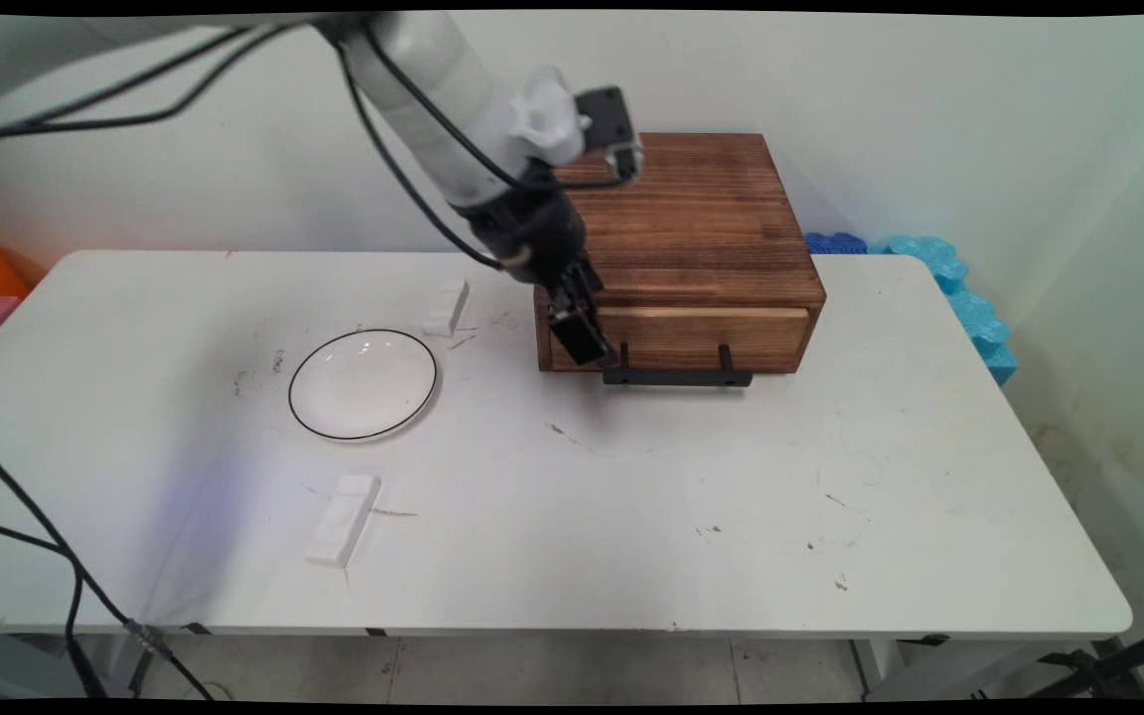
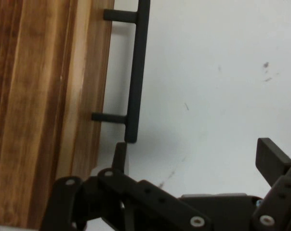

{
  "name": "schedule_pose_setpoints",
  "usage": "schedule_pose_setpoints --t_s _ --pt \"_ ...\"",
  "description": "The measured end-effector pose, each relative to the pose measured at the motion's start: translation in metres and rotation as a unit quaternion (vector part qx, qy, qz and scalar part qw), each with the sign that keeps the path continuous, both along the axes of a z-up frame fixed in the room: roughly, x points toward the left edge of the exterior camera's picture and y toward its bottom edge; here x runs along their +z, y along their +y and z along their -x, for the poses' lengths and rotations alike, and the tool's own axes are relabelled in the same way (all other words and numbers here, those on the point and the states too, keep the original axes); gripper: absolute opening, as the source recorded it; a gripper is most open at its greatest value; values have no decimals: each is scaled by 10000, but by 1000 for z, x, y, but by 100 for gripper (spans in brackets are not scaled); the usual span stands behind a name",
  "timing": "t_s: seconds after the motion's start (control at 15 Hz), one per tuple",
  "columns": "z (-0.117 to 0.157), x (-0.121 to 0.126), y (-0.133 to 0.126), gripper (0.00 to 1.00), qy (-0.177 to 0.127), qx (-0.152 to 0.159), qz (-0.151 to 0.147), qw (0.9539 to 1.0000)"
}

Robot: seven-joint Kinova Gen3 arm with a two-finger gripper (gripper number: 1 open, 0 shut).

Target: Open the drawer

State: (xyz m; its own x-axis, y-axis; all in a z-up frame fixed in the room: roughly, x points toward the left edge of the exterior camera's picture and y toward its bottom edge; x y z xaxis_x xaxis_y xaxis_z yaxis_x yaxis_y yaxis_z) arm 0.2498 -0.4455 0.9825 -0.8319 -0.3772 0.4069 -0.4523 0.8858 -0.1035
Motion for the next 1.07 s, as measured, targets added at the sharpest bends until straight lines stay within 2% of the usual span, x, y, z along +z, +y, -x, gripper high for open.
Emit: schedule_pose_setpoints --t_s 0.53,1.07 --pt "51 -60 -37 100 -251 -147 -64 9996" --pt "85 -108 -65 100 -430 -405 -68 9982"
